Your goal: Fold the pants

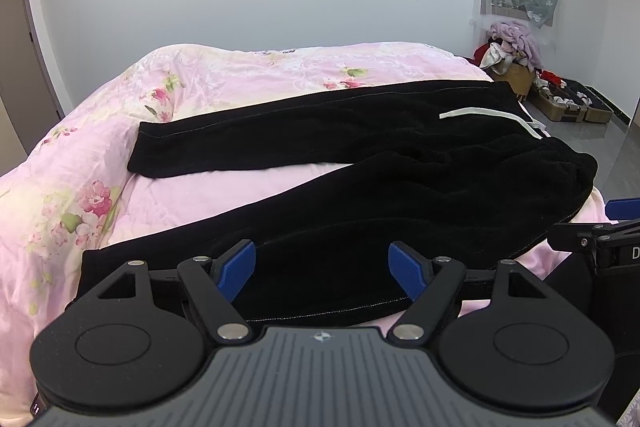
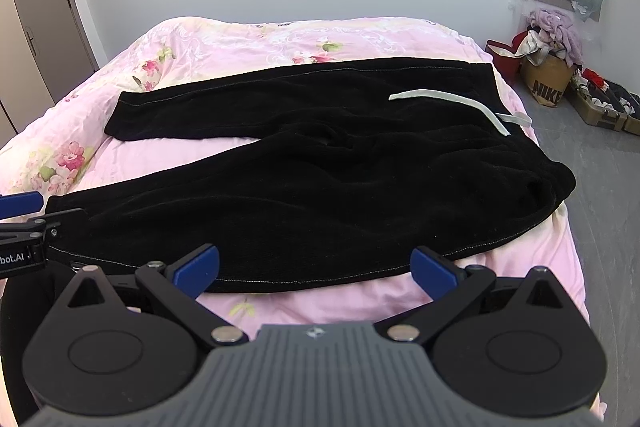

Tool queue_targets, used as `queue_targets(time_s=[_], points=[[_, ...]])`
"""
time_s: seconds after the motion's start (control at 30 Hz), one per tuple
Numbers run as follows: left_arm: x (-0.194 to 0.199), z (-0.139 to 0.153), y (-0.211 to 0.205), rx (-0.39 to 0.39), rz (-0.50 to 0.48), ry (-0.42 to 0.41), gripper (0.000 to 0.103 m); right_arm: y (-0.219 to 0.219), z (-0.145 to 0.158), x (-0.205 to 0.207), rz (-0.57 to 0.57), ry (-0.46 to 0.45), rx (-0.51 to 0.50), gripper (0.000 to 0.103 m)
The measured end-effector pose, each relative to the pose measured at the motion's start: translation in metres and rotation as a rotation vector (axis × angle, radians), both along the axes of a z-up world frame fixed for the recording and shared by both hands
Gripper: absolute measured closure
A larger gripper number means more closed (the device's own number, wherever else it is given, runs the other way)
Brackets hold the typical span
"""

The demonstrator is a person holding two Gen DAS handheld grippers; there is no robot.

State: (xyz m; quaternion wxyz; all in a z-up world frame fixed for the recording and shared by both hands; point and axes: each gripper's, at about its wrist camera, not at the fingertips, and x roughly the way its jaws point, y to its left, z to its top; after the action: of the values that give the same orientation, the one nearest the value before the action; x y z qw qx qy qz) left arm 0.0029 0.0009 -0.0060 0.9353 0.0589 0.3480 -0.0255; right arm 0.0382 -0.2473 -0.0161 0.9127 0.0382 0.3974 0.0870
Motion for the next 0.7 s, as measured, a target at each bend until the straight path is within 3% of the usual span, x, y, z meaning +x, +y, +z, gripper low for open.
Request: queue_targets(time_s=[0.7], points=[[0.0018,-0.0014,-0.001,0.006,0.0,0.01,0.014,-0.0037,-0.0055,0.004,-0.015,0.028,-0.007,0.005]])
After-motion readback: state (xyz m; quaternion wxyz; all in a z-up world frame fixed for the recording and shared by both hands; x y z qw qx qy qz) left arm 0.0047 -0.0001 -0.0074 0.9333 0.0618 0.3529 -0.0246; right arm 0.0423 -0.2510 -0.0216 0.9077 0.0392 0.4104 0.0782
